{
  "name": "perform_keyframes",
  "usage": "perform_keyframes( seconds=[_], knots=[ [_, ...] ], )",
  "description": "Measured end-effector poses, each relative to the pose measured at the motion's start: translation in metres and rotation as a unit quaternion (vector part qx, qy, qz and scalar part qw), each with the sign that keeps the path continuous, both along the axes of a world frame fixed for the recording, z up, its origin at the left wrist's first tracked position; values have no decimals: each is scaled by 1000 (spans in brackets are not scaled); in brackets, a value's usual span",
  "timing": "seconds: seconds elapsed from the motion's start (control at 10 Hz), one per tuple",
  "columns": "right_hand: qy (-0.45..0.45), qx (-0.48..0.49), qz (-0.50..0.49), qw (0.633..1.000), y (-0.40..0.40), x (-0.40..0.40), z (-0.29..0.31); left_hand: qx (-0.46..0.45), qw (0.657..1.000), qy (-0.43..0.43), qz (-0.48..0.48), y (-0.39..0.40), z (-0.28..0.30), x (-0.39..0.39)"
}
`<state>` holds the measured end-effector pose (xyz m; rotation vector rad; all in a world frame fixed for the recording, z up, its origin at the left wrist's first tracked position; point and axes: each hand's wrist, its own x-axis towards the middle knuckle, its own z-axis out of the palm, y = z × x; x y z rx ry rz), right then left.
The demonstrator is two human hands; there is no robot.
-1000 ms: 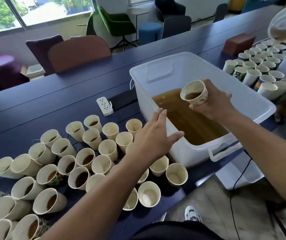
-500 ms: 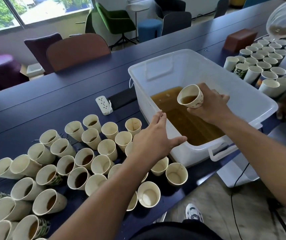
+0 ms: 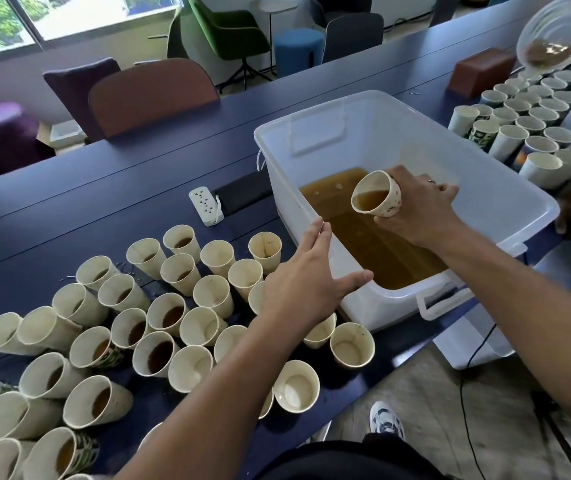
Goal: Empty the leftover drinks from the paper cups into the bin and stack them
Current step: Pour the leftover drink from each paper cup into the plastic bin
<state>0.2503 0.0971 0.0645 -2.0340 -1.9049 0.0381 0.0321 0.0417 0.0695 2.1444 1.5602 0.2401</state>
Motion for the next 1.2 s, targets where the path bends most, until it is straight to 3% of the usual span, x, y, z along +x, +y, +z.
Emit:
perform_keyframes(
  seconds=[1.2],
  knots=[
    [-27, 42, 4, 999, 6, 7, -13, -6, 1000, -15, 0, 0, -2, -1]
  ],
)
